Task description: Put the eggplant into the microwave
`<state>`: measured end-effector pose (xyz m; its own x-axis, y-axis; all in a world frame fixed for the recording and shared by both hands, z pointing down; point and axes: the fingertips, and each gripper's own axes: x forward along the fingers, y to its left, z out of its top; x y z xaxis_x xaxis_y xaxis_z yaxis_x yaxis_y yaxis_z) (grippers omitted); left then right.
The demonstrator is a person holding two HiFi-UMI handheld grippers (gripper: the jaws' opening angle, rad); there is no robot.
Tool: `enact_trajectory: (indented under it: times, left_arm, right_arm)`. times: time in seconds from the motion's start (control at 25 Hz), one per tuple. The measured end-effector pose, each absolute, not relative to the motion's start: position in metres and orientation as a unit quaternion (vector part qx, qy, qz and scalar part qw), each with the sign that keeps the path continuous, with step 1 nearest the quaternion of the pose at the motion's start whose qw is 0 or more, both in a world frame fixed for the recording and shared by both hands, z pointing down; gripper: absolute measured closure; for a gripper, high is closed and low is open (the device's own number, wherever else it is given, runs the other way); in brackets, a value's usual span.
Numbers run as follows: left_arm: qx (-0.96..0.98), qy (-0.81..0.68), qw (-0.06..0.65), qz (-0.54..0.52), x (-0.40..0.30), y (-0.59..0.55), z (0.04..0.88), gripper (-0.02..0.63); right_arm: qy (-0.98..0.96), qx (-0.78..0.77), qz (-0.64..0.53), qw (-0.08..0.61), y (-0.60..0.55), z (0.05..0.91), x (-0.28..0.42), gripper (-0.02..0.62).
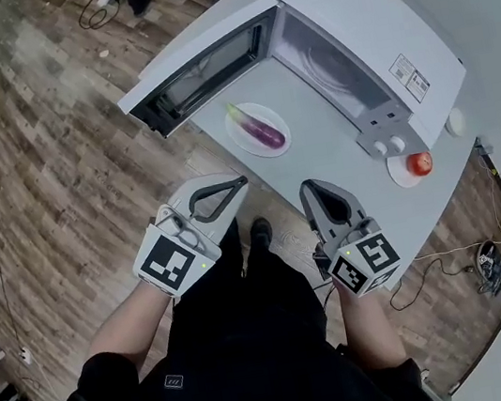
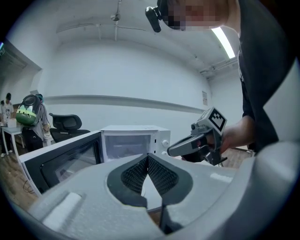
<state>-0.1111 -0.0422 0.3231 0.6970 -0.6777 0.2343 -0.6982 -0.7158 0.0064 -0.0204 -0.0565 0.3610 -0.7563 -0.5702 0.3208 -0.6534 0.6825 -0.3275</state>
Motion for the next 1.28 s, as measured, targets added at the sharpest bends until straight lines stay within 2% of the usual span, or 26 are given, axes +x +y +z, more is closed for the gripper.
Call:
enact_trajectory:
  times: [0.28, 0.52, 1.04, 1.28]
  left_arm:
    - [0.920, -0.362, 0.064, 0.134, -0.108, -0.062, 0.361, 0.598]
    - [0.911, -0.362, 0.022, 0.195, -0.110, -0.077, 0.399, 0.598]
    - [0.890, -0.349, 0.005, 0.294, -0.122, -0.105, 0.501, 0.598]
    - [0.875, -0.322, -0.031, 0.360, -0.123, -0.114, 0.537, 0.598]
  right_arm:
    - [-0.914, 0.319, 0.228, 0.107, -0.066, 0.391, -0.027, 0.578]
    - [-0.910, 0.314, 0.244, 0.117, -0.072, 0.425, -0.026, 0.578]
    - [-0.900, 0.316, 0.271, 0.132, -0.090, 0.495, -0.030, 0.578]
    - [-0.897, 0.317, 0.277, 0.136, -0.092, 0.512, -0.031, 0.578]
